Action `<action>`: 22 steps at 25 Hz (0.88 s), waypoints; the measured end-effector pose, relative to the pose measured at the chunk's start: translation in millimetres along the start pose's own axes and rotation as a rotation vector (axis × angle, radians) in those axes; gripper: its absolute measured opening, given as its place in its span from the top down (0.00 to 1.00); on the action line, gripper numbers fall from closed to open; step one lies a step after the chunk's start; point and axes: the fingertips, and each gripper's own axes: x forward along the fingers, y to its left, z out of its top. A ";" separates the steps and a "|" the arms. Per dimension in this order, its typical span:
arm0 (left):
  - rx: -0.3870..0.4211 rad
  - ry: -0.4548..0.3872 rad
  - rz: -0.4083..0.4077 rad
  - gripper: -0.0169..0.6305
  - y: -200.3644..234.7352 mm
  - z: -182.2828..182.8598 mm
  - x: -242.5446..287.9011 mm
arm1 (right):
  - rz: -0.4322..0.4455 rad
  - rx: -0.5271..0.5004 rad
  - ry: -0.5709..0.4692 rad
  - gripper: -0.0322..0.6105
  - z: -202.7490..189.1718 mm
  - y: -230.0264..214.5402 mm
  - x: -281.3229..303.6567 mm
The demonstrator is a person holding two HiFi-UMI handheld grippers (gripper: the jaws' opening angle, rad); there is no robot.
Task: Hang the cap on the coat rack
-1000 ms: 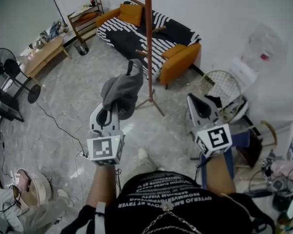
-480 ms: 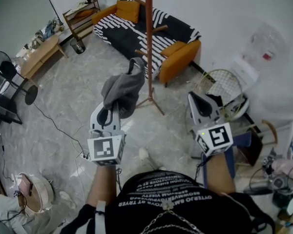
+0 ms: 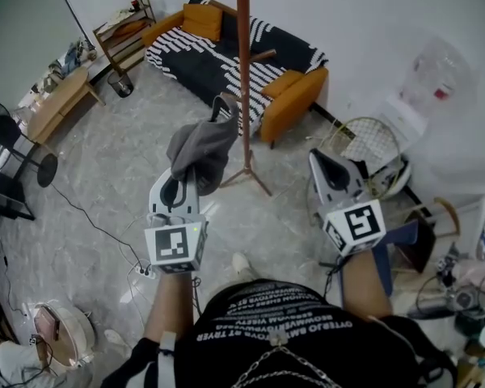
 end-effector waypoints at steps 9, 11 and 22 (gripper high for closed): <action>0.017 -0.011 -0.043 0.95 20.1 3.8 47.2 | -0.038 0.011 -0.004 0.95 7.1 -11.8 40.0; 0.020 -0.004 -0.050 0.95 27.0 2.7 53.9 | -0.044 0.012 -0.004 0.95 8.4 -10.1 47.7; 0.010 0.019 -0.121 0.95 24.7 -14.2 84.2 | -0.104 0.032 0.011 0.95 2.1 -21.3 56.0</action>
